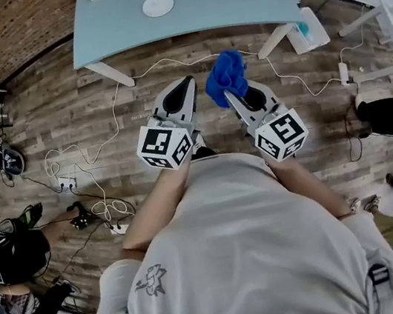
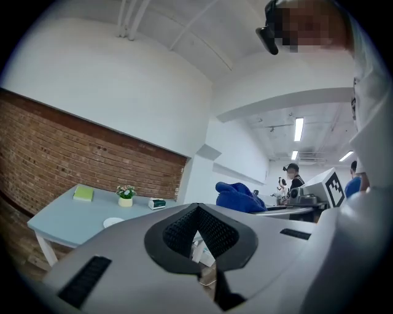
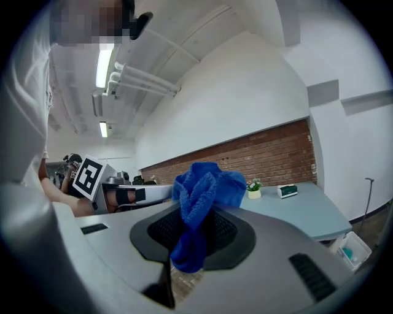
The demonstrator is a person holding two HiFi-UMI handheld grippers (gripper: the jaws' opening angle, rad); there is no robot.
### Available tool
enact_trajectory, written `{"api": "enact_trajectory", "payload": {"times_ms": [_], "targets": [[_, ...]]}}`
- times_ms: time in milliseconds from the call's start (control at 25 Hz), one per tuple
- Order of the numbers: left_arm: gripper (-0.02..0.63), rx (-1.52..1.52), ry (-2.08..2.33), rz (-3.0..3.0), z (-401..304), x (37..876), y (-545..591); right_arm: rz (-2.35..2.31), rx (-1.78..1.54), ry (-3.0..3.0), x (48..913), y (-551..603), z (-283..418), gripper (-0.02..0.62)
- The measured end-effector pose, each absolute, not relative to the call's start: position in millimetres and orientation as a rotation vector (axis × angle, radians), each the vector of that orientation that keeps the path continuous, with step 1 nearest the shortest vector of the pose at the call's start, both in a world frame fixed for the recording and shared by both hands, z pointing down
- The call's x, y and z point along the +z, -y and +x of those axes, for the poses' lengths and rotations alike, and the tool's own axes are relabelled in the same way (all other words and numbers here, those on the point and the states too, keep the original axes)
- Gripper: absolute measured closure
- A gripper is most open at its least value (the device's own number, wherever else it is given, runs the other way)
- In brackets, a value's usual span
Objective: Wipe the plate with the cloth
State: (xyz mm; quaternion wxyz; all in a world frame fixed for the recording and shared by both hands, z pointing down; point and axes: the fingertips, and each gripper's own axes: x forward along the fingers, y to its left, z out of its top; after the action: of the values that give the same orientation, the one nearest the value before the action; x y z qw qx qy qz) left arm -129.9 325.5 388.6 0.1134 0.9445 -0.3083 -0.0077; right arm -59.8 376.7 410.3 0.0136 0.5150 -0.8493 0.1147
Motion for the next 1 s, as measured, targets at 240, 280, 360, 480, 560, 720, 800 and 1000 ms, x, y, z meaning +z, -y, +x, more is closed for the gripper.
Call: {"api": "enact_trajectory", "payload": {"times_ms": [240,280,360,480,560,720,800,1000], "targets": [[0.600,-0.006,0.885,2.758,-163.4,397.7,-253.0,1.599,0.451,2.627,428.7,-304.9,-94.3,0.517],[0.600,-0.004,0.884,2.751,-170.0,399.5,-241.4,1.597,0.463,2.626,430.3,-294.4,-101.2,0.517],[0.600,0.000,0.881,2.737,-180.4,403.0,-222.2,1.592,0.481,2.625,432.6,-277.4,-111.6,0.517],[0.600,-0.005,0.872,2.716,-190.2,408.1,-201.4,1.603,0.532,2.630,437.2,-257.4,-115.2,0.517],[0.600,-0.019,0.869,2.707,-195.3,408.9,-190.8,1.637,0.592,2.625,439.5,-247.2,-112.0,0.517],[0.600,-0.017,0.863,2.718,-192.7,407.3,-168.5,1.676,0.589,2.624,433.4,-225.0,-103.7,0.517],[0.600,-0.010,0.863,2.725,-185.4,407.0,-155.3,1.673,0.573,2.633,431.2,-208.7,-97.0,0.517],[0.600,-0.006,0.900,2.742,-176.2,406.3,-118.4,1.617,0.576,2.681,436.6,-160.0,-89.8,0.517]]}}
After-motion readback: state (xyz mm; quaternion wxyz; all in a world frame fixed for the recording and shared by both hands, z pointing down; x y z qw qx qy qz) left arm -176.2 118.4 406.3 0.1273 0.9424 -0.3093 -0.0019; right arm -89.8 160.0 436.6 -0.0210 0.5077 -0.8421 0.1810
